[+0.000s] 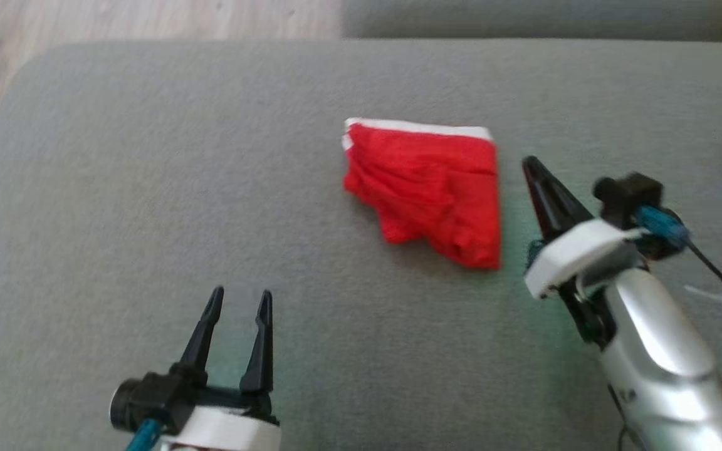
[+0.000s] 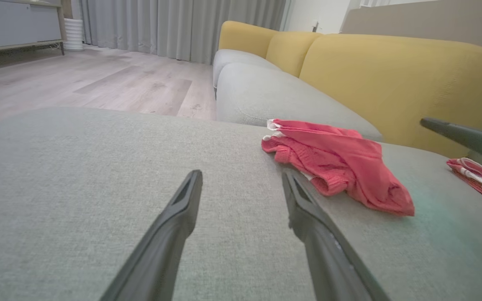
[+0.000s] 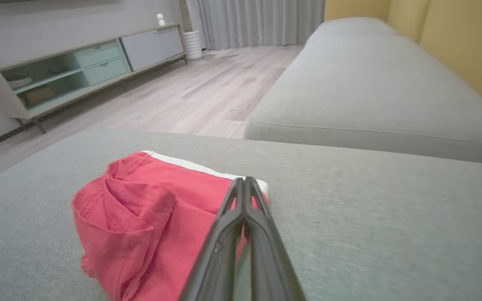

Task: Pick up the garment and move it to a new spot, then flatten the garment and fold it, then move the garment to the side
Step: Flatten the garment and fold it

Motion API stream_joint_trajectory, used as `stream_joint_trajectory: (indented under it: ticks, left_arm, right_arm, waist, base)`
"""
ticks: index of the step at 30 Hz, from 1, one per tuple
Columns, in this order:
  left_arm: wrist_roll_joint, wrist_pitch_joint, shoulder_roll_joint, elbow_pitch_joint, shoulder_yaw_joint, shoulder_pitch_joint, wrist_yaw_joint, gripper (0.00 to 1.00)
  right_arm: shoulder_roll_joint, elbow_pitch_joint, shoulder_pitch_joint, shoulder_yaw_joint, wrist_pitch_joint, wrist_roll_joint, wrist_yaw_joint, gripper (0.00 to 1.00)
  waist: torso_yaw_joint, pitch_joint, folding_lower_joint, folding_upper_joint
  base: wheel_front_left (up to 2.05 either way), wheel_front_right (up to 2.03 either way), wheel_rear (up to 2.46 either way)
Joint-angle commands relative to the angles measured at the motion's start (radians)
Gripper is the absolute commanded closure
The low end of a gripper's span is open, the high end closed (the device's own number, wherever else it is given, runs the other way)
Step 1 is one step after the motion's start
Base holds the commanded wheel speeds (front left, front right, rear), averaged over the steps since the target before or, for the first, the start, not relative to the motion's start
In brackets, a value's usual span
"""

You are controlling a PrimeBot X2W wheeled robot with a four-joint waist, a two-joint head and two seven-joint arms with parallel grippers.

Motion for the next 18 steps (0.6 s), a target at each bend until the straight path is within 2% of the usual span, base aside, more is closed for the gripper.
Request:
stream_joint_trajectory:
  ticks: [1,10,18]
  left_arm:
    - [-0.004,-0.010,-0.004,-0.026,0.025,-0.030,-0.003,0.00]
    - [-0.027,-0.010,-0.004,-0.018,0.005,-0.056,0.005,0.00]
    - [-0.030,-0.010,-0.004,-0.014,0.007,-0.054,0.013,0.00]
  right_arm:
    - [0.015,-0.009,-0.037,0.026,-0.001,-0.004,0.007,1.00]
    - [0.070,0.210,-0.135,0.085,-0.042,0.001,0.007,1.00]
    - [0.095,0.255,-0.135,0.228,-0.103,0.022,0.007,1.00]
  waist:
    - [0.033,0.031,-0.0002,0.0000]
    - [0.078,0.064,-0.0002,0.0000]
    - [0.069,0.053,-0.0002,0.0000]
  base:
    - [0.00,0.00,0.00]
    - [0.00,0.00,0.00]
    - [0.00,0.00,0.00]
